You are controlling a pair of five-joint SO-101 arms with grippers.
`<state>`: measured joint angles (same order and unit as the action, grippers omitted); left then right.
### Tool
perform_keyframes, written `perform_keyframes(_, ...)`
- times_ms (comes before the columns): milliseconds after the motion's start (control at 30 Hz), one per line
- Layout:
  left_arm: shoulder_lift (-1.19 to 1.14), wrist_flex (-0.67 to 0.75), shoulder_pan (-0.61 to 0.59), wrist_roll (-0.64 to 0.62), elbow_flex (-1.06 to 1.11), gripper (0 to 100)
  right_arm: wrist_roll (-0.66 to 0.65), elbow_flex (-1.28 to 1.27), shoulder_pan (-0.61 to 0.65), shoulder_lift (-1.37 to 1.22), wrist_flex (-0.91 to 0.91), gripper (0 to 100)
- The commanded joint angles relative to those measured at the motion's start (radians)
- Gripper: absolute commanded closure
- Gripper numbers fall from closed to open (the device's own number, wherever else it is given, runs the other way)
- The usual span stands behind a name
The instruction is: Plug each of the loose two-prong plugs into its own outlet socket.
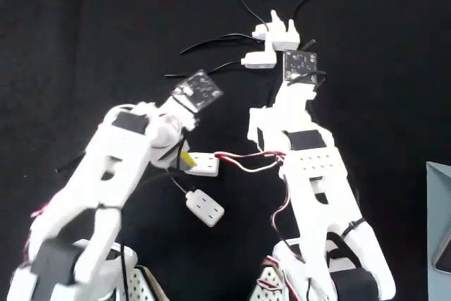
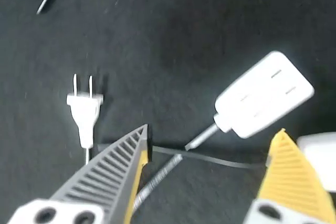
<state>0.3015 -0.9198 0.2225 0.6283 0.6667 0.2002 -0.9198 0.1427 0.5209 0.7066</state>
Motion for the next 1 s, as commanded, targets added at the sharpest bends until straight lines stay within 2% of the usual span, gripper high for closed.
perform_keyframes(0, -0.081, 0.091, 0.033, 0.08, -0.073, 65, 0.009, 0.067, -0.014, -0.001, -0.02, 98.6)
perform_keyframes(100, -0.12, 0.106, 0.071, 0.117, -0.073, 65, 0.009, 0.067, -0.014, -0.001, -0.02, 98.6)
perform_keyframes(400, -0.176, 0.118, 0.15, 0.118, -0.081, 65, 0.009, 0.068, -0.038, -0.001, -0.02, 98.6)
perform_keyframes(567, -0.296, 0.262, 0.139, 0.112, -0.073, 65, 0.009, 0.068, -0.052, -0.001, -0.02, 98.6)
perform_keyframes(867, -0.338, 0.305, 0.14, 0.061, -0.113, 84, 0.009, 0.068, -0.052, -0.001, -0.02, 98.6)
perform_keyframes(967, -0.338, 0.311, 0.139, -0.029, -0.117, 89, 0.009, 0.068, -0.051, -0.001, -0.02, 98.6)
